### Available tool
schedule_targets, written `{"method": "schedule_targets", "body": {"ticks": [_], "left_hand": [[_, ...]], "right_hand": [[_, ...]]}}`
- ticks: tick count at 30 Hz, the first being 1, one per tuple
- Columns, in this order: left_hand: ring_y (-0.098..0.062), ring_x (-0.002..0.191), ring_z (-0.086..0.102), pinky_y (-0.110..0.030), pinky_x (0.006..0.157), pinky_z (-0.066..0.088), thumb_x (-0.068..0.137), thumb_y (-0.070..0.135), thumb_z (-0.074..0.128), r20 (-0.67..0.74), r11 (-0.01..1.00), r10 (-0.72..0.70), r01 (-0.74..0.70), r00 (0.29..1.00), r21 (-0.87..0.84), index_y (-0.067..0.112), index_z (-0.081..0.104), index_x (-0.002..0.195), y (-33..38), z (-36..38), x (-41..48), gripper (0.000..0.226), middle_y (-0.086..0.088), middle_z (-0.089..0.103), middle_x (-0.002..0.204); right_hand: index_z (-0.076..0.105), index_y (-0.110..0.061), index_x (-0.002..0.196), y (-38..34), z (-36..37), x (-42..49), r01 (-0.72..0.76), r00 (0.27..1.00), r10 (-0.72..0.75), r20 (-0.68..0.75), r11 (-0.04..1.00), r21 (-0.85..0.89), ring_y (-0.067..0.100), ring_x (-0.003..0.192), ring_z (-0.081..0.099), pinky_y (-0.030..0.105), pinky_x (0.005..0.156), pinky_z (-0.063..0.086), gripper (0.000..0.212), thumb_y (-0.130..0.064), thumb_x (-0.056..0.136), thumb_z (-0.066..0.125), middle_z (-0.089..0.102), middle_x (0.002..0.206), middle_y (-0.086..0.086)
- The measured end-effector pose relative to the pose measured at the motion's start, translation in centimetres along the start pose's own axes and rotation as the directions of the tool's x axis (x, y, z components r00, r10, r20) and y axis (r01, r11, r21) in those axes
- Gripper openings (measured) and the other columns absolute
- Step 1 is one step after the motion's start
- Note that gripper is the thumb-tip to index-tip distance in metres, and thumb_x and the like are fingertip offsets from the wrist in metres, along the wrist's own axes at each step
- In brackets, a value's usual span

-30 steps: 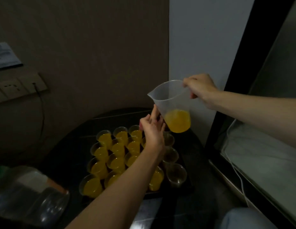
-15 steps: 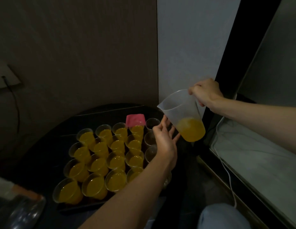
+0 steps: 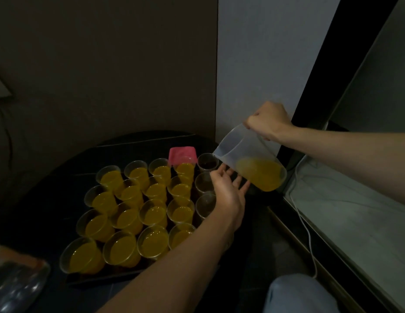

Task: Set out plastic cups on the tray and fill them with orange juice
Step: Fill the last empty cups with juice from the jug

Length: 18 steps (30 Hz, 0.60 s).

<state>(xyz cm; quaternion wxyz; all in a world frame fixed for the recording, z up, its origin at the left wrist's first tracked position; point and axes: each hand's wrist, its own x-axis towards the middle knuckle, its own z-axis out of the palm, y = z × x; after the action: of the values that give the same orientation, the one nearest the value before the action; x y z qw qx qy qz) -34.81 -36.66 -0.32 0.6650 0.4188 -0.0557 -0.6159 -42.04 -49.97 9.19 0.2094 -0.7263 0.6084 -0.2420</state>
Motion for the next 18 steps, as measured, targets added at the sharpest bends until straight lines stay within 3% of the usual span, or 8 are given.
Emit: {"method": "schedule_targets", "body": {"ticks": [18], "left_hand": [[-0.033, 0.139, 0.046, -0.052, 0.112, 0.039, 0.106, 0.046, 0.020, 0.020, 0.993, -0.043, 0.040, 0.999, 0.112, 0.026, 0.030, 0.157, 0.3, -0.7, 1.2, 0.056, -0.011, 0.045, 0.154]], "right_hand": [[0.054, -0.015, 0.066, -1.3, 1.4, 1.1, 0.042, 0.998, -0.038, 0.044, 0.993, -0.110, 0.023, 0.058, 0.050, 0.032, 0.056, 0.039, 0.016, -0.019, 0.078, 0.063, 0.050, 0.064, 0.006]]}}
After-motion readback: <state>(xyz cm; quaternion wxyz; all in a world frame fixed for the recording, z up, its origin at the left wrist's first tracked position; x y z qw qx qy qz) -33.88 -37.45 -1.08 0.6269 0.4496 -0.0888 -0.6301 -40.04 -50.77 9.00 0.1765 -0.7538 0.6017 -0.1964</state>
